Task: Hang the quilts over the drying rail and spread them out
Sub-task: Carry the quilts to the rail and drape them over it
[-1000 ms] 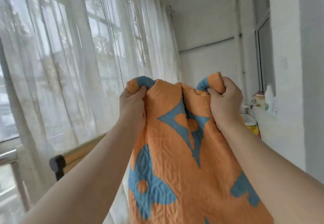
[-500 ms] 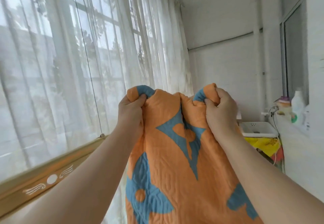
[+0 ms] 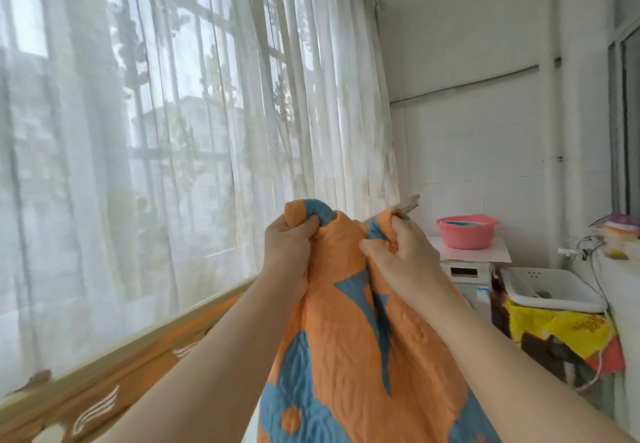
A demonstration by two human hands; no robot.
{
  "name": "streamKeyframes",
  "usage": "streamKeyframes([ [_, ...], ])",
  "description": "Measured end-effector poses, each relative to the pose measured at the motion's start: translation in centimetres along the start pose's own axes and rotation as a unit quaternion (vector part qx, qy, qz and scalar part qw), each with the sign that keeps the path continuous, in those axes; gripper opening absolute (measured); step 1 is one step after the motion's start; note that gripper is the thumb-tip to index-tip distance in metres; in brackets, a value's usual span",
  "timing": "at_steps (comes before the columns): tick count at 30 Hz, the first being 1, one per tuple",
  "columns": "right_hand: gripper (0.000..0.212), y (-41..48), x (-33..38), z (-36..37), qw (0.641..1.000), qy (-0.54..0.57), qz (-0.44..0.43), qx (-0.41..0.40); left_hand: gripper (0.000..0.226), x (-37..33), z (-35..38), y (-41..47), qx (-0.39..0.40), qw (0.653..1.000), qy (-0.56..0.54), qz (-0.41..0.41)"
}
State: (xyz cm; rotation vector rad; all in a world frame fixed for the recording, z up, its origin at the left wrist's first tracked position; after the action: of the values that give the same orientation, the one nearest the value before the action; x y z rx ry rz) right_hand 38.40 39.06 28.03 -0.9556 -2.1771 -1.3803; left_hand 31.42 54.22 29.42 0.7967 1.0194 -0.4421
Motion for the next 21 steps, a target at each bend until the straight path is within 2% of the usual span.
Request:
streamKeyframes([
  [3, 0.048, 2.2, -1.8, 2.7, 0.999, 0.007, -0.004, 0.033, 0.013, 2.2, 0.5, 2.8, -0.009, 1.0, 0.005, -0.015],
  [7, 0.066, 5.3, -3.8, 5.4, 0.999, -0.014, -0.012, 0.05, 0.013, 4.0, 0.9, 5.3, -0.037, 0.999, 0.022, -0.014],
  [13, 0.112, 9.7, -6.8, 8.1, 0.995, 0.017, -0.047, 0.087, 0.012, 5.4, 3.4, 8.0, -0.108, 0.992, 0.056, 0.016],
  [17, 0.124, 13.0, -9.9, 7.4, 0.99, 0.033, -0.083, 0.104, 0.018, 6.3, 7.5, 9.7, -0.152, 0.983, 0.093, 0.039],
  [21, 0.125, 15.3, -12.8, 7.3, 0.981, 0.031, -0.116, 0.156, 0.02, 7.4, 10.6, 10.5, -0.167, 0.976, 0.123, 0.066],
])
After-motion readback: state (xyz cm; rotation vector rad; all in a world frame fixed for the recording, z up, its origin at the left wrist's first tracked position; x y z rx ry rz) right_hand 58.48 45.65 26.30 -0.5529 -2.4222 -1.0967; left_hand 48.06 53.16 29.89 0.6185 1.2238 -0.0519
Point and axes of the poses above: each hand's wrist, its own y-axis towards the middle knuckle, its own z-axis out of the palm, x = y × z, the point moved 4 cm from there along y, towards the middle knuckle
